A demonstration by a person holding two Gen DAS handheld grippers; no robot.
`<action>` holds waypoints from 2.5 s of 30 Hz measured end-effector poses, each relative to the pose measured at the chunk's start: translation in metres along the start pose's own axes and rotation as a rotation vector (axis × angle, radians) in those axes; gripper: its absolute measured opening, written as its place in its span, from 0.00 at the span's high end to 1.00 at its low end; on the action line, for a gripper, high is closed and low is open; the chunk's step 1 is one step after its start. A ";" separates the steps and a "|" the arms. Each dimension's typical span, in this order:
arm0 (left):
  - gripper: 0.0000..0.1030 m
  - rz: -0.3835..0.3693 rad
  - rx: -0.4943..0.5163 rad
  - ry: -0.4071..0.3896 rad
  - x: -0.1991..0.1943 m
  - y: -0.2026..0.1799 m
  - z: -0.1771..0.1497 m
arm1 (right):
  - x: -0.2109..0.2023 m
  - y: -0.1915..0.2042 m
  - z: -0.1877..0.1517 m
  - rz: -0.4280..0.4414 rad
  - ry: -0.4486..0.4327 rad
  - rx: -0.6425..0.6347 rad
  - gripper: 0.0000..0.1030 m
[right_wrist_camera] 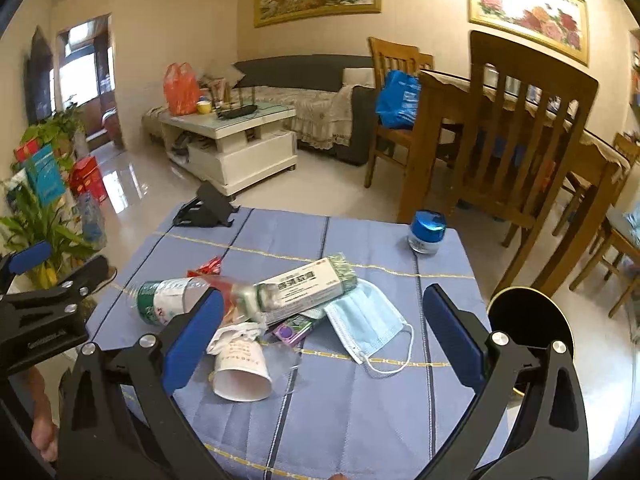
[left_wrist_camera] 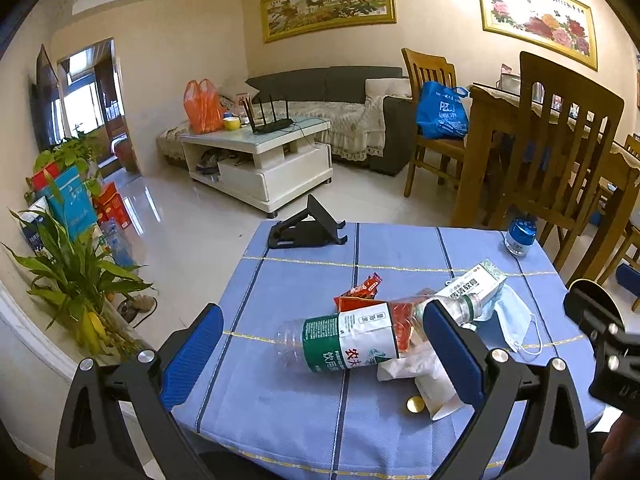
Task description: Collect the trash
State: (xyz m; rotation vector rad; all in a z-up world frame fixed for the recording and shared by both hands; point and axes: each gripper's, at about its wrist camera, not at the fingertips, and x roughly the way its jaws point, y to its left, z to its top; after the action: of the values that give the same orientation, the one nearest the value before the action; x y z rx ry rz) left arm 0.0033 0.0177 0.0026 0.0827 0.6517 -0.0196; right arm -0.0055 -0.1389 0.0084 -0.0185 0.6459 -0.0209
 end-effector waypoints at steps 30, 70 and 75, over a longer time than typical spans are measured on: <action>0.06 -0.011 -0.008 -0.004 -0.003 0.001 -0.002 | -0.010 -0.024 -0.002 -0.064 -0.062 0.116 0.05; 0.06 -0.232 -0.573 0.385 0.105 0.180 -0.069 | 0.026 0.089 0.011 0.245 0.019 -0.365 0.05; 0.06 -0.172 -0.591 0.362 0.098 0.210 -0.084 | 0.078 0.168 0.004 0.295 0.064 -0.808 0.05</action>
State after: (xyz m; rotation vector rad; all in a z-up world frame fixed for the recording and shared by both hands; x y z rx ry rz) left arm 0.0398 0.2350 -0.1083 -0.5513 1.0012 0.0232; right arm 0.0619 0.0275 -0.0395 -0.7037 0.6808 0.5272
